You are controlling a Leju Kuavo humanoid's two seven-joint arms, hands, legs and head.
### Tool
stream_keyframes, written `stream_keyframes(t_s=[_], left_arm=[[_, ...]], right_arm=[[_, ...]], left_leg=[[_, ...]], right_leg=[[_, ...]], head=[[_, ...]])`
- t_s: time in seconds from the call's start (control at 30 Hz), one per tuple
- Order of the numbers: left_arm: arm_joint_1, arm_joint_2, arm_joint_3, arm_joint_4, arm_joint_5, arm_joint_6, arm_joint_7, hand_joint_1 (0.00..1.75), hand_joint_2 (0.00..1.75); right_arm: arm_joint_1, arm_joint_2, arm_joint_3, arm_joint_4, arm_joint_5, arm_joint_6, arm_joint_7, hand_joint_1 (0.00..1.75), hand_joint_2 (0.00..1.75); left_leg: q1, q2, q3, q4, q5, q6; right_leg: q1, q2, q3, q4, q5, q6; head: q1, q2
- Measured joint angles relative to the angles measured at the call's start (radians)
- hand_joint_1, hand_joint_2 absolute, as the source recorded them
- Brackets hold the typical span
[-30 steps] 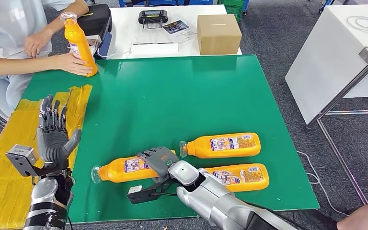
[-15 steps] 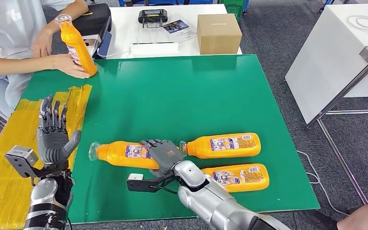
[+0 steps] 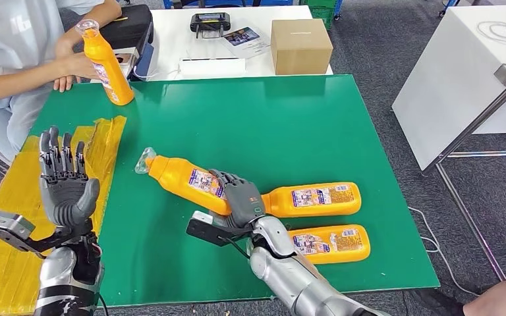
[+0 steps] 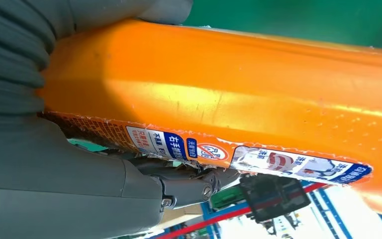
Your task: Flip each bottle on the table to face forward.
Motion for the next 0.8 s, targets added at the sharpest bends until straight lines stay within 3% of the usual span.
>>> stream_keyframes(t_s=[0.2,0.37,0.5,0.8], left_arm=[[0.009,-0.011,0.000,-0.029,0.041,-0.020,0.017,0.00,1.75],[-0.010,-0.009,-0.009,-0.003,0.063,-0.031,0.175,0.00,1.75],[-0.082,0.012,-0.064,0.131,0.035,-0.044,0.256,0.00,1.75],[-0.142,0.036,-0.186,0.238,0.029,-0.049,0.272,0.00,1.75]], right_arm=[[0.016,0.001,-0.036,-0.021,-0.016,-0.021,-0.023,1.75,1.75],[0.057,0.002,-0.077,-0.079,-0.081,-0.094,-0.110,1.75,1.75],[0.113,0.001,-0.115,-0.170,-0.158,-0.113,-0.199,1.75,1.75],[0.153,0.001,-0.152,-0.238,-0.234,-0.109,-0.270,1.75,1.75]], left_leg=[[0.000,0.000,0.000,0.000,0.000,0.000],[0.000,0.000,0.000,0.000,0.000,0.000],[0.000,-0.002,-0.001,0.000,0.000,0.000],[0.000,0.000,-0.001,0.000,0.000,0.000]], right_leg=[[0.000,0.000,0.000,0.000,0.000,0.000],[0.000,0.000,-0.001,0.000,0.000,0.000],[0.000,-0.001,-0.001,0.000,0.000,0.000],[0.000,0.000,-0.002,0.000,0.000,0.000]], head=[[0.000,0.000],[0.000,0.000],[0.000,0.000],[0.000,0.000]])
